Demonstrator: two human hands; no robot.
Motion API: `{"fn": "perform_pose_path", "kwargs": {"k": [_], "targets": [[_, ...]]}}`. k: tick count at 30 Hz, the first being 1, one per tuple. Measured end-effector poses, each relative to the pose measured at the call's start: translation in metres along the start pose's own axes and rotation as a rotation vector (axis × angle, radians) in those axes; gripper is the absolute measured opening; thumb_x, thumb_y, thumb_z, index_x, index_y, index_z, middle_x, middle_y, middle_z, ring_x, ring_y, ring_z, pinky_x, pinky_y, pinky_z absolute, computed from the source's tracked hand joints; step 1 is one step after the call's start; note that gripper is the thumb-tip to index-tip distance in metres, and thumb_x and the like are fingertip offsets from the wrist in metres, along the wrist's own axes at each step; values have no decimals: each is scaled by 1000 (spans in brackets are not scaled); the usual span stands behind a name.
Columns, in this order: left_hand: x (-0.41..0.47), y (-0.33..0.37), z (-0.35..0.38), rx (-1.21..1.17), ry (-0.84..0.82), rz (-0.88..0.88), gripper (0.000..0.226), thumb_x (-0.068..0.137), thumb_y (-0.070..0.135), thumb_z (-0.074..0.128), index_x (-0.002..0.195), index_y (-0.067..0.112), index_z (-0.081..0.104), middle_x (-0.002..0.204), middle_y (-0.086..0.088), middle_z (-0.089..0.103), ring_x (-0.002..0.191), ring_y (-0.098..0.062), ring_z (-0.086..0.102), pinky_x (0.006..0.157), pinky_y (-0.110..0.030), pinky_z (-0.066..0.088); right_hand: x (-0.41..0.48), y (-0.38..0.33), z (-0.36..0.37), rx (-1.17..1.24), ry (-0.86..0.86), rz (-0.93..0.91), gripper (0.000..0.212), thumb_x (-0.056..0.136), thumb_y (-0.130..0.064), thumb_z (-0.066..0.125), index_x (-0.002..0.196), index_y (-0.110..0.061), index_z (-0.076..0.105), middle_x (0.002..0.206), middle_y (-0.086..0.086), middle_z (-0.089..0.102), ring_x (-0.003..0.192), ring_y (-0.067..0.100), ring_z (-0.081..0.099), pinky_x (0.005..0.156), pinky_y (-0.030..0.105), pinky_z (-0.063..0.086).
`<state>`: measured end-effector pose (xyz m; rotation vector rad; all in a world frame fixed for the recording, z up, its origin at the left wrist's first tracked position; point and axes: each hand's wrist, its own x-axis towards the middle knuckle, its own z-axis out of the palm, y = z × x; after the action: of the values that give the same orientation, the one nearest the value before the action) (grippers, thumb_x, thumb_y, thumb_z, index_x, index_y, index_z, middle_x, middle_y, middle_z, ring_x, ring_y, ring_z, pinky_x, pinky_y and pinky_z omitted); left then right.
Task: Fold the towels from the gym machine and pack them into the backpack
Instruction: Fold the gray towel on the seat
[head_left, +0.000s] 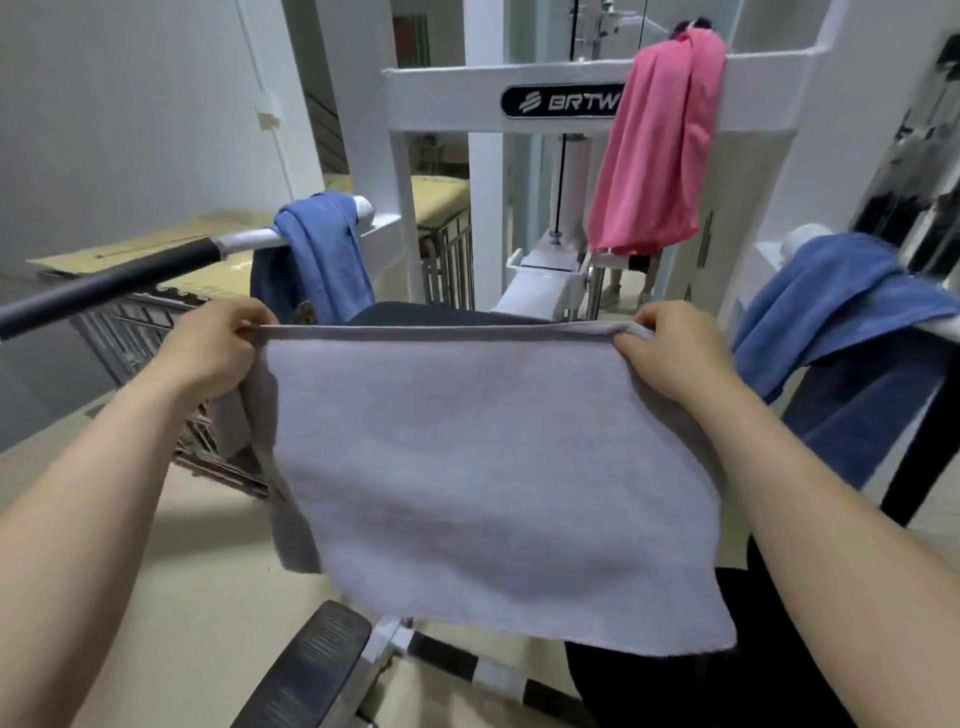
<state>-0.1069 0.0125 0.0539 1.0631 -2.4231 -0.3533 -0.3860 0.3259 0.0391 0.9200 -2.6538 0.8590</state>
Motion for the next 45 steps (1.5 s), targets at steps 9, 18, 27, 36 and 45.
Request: {"fn": "perform_pose_path", "kwargs": {"k": [9, 18, 27, 36, 45], "targets": [[116, -5, 47, -84, 265, 122, 23, 93, 30, 55, 101, 15, 71, 102, -16, 70, 98, -38, 60, 77, -39, 42, 55, -7, 28, -384, 142, 102, 16, 91, -28, 52, 91, -12, 57, 101, 20, 63, 94, 41, 57, 69, 38, 42], [130, 31, 104, -10, -96, 656, 21, 89, 37, 58, 103, 25, 68, 103, -6, 66, 98, -33, 59, 80, -43, 49, 33, -78, 60, -242, -147, -112, 51, 88, -41, 55, 136, -25, 48, 131, 7, 53, 122, 29, 48, 99, 47, 42], [135, 31, 130, 124, -367, 687, 60, 91, 59, 13, 142, 39, 35, 142, 2, 46, 135, -21, 38, 105, -50, 36, 46, -74, 97, -379, -248, 19, 58, 94, -62, 24, 144, -35, 34, 155, -6, 31, 142, 17, 31, 110, 44, 26], [-24, 126, 84, -6, -515, 1144, 49, 83, 62, 38, 110, 28, 59, 112, 8, 58, 109, -21, 53, 84, -39, 49, -1, -34, 37, -333, -140, 260, 53, 88, -51, 48, 137, -29, 41, 141, 3, 50, 128, 31, 45, 92, 47, 39], [-133, 212, 117, -30, -303, 1215, 47, 82, 61, 38, 105, 26, 60, 112, 5, 58, 102, -22, 49, 78, -40, 45, -49, 49, 2, 521, -47, 659, 42, 90, -46, 56, 120, -17, 60, 118, 0, 63, 102, 21, 59, 84, 34, 47]]}}
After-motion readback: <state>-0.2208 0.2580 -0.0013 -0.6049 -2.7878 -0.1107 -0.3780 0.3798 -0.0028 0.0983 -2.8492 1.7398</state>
